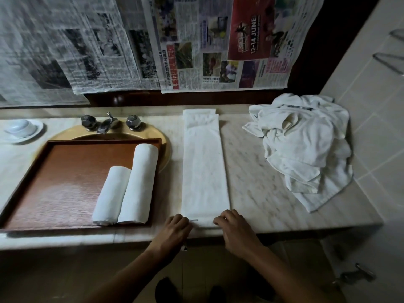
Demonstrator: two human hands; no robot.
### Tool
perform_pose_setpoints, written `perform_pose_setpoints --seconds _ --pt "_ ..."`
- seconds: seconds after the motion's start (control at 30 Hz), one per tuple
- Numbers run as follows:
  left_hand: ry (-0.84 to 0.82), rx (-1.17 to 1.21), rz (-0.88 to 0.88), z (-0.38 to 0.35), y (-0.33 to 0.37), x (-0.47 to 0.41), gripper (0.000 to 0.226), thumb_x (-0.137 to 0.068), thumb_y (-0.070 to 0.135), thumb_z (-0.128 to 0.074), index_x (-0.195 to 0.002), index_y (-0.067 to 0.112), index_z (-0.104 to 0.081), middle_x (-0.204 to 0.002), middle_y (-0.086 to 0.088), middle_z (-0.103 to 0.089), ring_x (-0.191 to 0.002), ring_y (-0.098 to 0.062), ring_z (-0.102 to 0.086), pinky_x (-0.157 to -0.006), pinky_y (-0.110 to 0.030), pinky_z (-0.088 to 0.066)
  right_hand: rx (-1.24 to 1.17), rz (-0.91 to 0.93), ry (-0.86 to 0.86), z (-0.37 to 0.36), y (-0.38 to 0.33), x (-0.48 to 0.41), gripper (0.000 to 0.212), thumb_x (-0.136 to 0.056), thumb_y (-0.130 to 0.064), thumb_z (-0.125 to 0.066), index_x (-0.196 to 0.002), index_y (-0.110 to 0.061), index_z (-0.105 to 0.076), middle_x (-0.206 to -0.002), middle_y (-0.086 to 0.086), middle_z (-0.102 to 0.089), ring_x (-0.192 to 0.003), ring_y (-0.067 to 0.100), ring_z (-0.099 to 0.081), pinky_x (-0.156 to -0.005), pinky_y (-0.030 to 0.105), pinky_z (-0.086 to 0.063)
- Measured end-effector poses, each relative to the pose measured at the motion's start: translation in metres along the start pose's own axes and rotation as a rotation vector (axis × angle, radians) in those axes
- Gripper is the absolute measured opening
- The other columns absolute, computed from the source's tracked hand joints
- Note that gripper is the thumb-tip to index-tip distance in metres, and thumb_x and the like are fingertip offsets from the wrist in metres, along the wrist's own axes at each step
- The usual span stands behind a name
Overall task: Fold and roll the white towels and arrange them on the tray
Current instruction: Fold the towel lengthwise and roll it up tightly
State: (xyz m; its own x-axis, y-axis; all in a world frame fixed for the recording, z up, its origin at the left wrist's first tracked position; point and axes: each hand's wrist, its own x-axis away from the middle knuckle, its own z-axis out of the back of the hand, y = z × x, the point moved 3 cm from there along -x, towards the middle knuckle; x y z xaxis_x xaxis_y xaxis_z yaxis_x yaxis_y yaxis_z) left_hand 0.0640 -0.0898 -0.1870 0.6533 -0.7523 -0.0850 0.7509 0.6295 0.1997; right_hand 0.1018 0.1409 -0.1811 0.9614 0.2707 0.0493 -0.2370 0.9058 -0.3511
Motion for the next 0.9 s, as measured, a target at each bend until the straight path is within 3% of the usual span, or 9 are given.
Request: perform_pose_setpoints --seconds 0.13,0.3,0.4,0.5,0.6,0.73,0.8,0.9 --pt "-0.058 -0.067 -0.024 0.004 -0.006 -0.007 0.043 -0.062 0.01 -0.081 -0.101 0.021 -0.065 -0.095 0.003 -0.059 -0.083 -0.018 -0.057 -0.072 -0.03 -0.052 0.02 0.018 -0.022 0.0 0.002 -0.004 0.049 -0.076 0.002 -0.056 -0.115 -0.028 -0.057 -0.114 -0.006 -0.052 -0.104 0.019 -0.051 -0.079 0.03 -0.046" --pt "-0.124 -0.041 0.073 0.006 -0.009 -0.014 0.04 -0.059 0.006 -0.077 -0.095 0.021 -0.066 -0.089 0.003 -0.061 -0.077 -0.02 -0.06 -0.064 -0.03 -0.051 0.062 0.049 -0.03 0.0 0.007 -0.007 0.053 -0.075 0.005 -0.057 -0.116 -0.029 -0.055 -0.113 -0.005 -0.053 -0.102 0.021 -0.053 -0.079 0.033 -0.042" --pt "-0.085 0.206 0.267 0.011 -0.011 -0.014 0.027 -0.075 0.001 -0.059 -0.095 0.015 -0.071 -0.095 -0.002 -0.069 -0.084 -0.026 -0.066 -0.067 -0.035 -0.053 0.057 0.041 -0.053 0.001 0.014 -0.005 0.056 -0.079 0.006 -0.053 -0.122 -0.03 -0.056 -0.119 -0.006 -0.054 -0.11 0.02 -0.051 -0.086 0.036 -0.038" --pt "-0.028 0.382 0.486 0.022 -0.013 -0.012 0.018 -0.084 0.01 -0.067 -0.093 0.022 -0.077 -0.092 0.015 -0.071 -0.075 0.002 -0.062 -0.069 -0.017 -0.046 -0.006 -0.006 -0.06 0.006 0.019 -0.007 0.058 -0.083 0.007 -0.051 -0.126 -0.032 -0.057 -0.125 -0.012 -0.056 -0.118 0.013 -0.049 -0.093 0.036 -0.034" --pt "-0.016 0.581 0.654 0.025 -0.019 -0.012 0.011 -0.083 0.015 -0.08 -0.09 0.024 -0.08 -0.08 0.018 -0.072 -0.072 0.011 -0.064 -0.064 -0.005 -0.044 -0.092 -0.089 -0.092 0.011 0.027 -0.009 0.058 -0.082 0.01 -0.05 -0.118 -0.034 -0.06 -0.119 -0.015 -0.061 -0.112 0.009 -0.055 -0.096 0.036 -0.038" --pt "-0.04 0.789 0.883 0.024 -0.029 -0.008 0.006 -0.082 0.021 -0.085 -0.086 0.024 -0.082 -0.079 0.006 -0.077 -0.07 0.001 -0.067 -0.064 -0.016 -0.052 -0.304 -0.189 -0.002 0.006 0.039 -0.013 0.053 -0.088 0.011 -0.057 -0.096 -0.041 -0.067 -0.102 -0.018 -0.062 -0.094 0.003 -0.064 -0.086 0.034 -0.056" --pt "-0.048 0.845 0.939 0.025 -0.03 -0.012 0.004 -0.083 0.017 -0.085 -0.085 0.019 -0.083 -0.079 -0.002 -0.077 -0.068 -0.007 -0.067 -0.06 -0.017 -0.053 -0.294 -0.206 0.026 0.007 0.036 -0.014 0.043 -0.09 0.007 -0.061 -0.097 -0.034 -0.072 -0.101 -0.016 -0.059 -0.094 0.007 -0.062 -0.085 0.032 -0.056" --pt "-0.075 0.825 0.939 0.026 -0.03 -0.019 0.005 -0.085 0.012 -0.082 -0.084 0.018 -0.083 -0.077 -0.004 -0.078 -0.062 -0.005 -0.068 -0.059 -0.015 -0.053 -0.209 -0.161 0.131 0.005 0.024 -0.014 0.042 -0.083 0.012 -0.062 -0.103 -0.022 -0.075 -0.102 -0.006 -0.06 -0.097 0.018 -0.058 -0.079 0.034 -0.054"
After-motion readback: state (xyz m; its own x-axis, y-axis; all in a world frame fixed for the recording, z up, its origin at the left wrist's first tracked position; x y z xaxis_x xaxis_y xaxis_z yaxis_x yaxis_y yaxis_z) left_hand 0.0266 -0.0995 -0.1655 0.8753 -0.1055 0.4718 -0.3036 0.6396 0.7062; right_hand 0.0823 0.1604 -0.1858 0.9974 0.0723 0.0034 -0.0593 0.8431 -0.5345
